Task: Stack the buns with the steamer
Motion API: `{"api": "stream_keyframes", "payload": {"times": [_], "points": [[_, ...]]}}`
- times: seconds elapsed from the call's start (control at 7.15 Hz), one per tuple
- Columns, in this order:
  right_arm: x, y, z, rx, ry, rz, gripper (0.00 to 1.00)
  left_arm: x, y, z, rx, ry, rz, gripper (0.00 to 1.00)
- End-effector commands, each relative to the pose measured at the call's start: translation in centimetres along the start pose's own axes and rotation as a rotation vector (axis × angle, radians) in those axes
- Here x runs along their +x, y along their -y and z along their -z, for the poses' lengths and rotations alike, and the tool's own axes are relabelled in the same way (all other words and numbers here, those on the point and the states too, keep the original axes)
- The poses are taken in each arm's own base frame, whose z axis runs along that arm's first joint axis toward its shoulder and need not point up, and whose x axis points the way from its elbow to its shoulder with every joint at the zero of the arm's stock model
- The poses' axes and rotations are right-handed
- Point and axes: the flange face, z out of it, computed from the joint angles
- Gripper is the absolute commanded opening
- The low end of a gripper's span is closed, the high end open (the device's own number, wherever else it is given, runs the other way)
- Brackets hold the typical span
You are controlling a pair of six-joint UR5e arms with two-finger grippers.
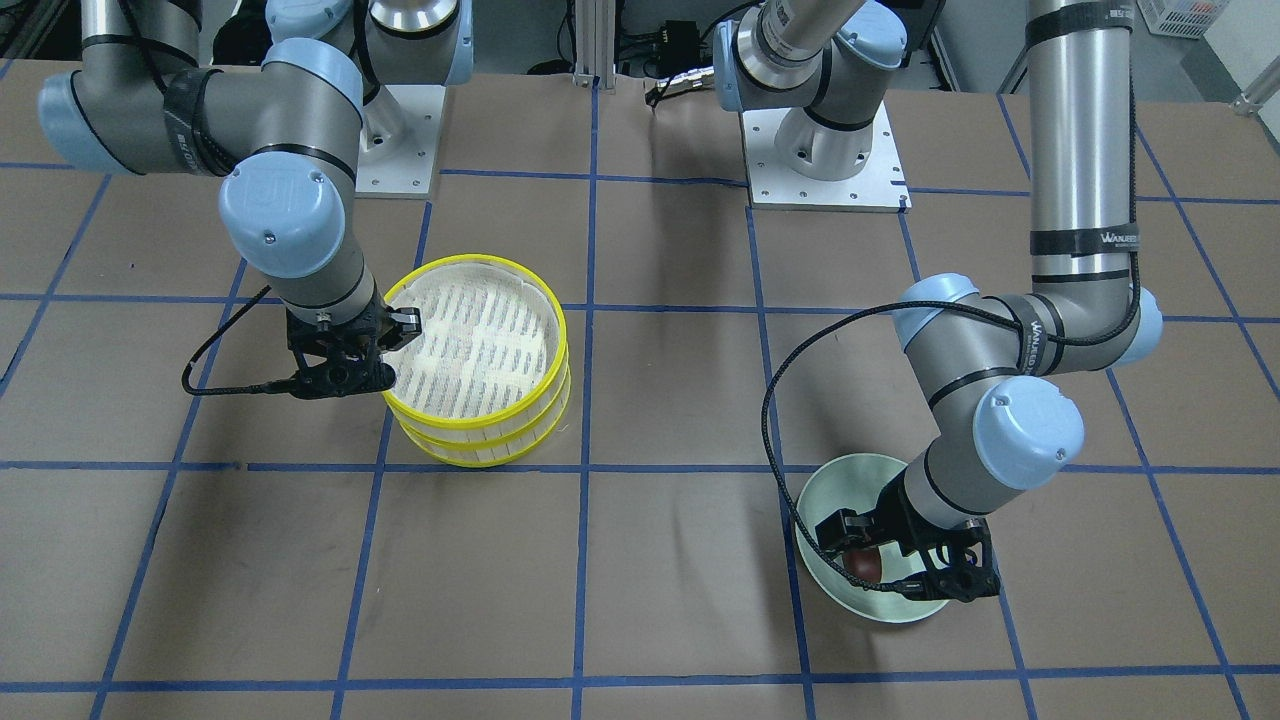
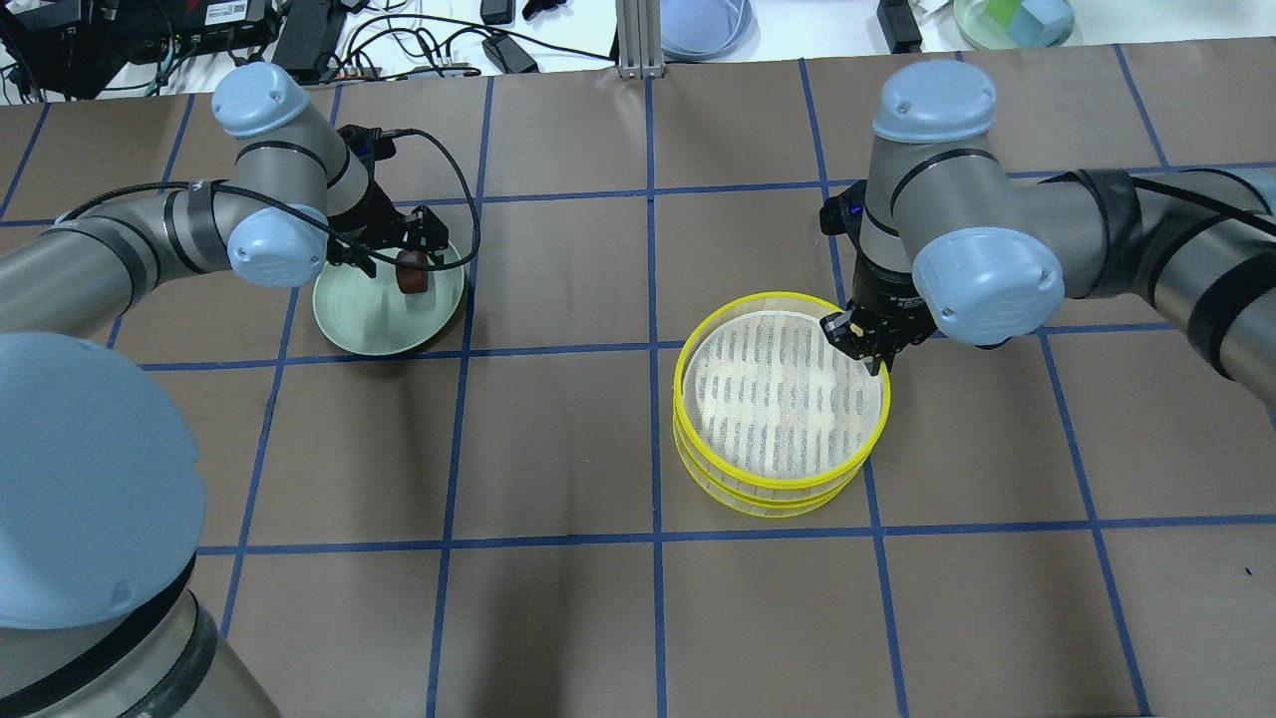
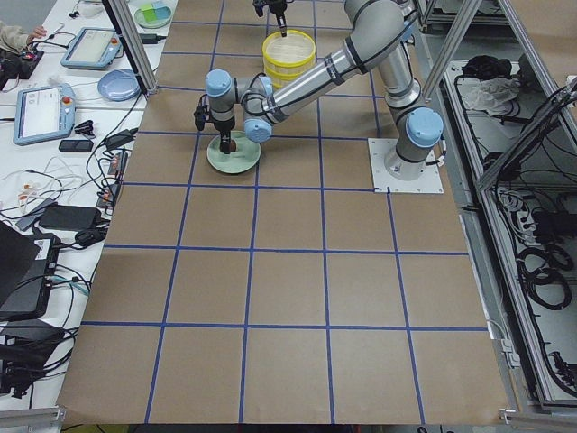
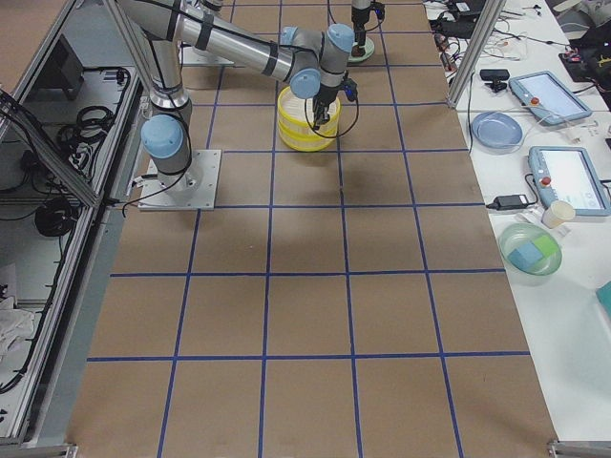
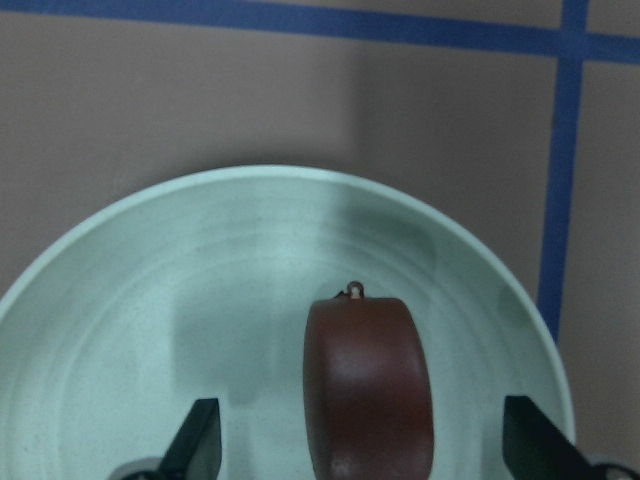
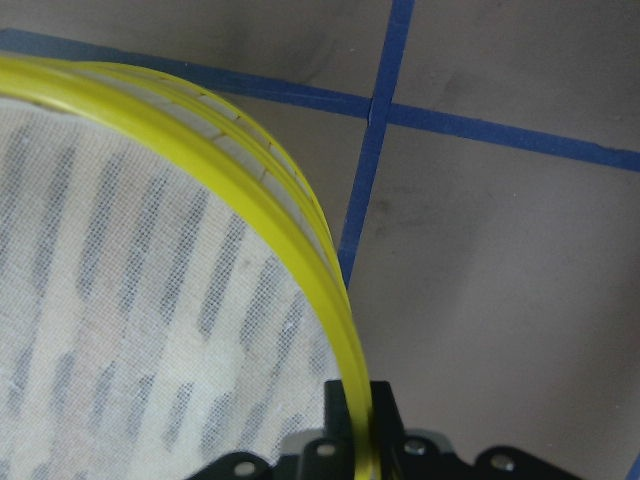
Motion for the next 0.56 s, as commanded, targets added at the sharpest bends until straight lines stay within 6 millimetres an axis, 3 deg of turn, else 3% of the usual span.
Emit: {"api": "stream_keyframes", "payload": {"times": [0.0,0.14,0.42], "points": [[0.1,0.0,-0.2,-0.009,-0.005,-0.004,0.16,-0.2,0.3,-1.3,0.009,0.017,0.0,0.46],[0.2,0.1,-0.4,-0.016,-0.021,-0.002,0.34,-0.2,0.4,-1.0,0.015,0.017,-0.007,0.34],[0.2,0.1,-0.5,-0.019,-0.021,-0.009,0.67,-0.2,0.7,-0.2,0.033,0.019,-0.02,0.24]]}}
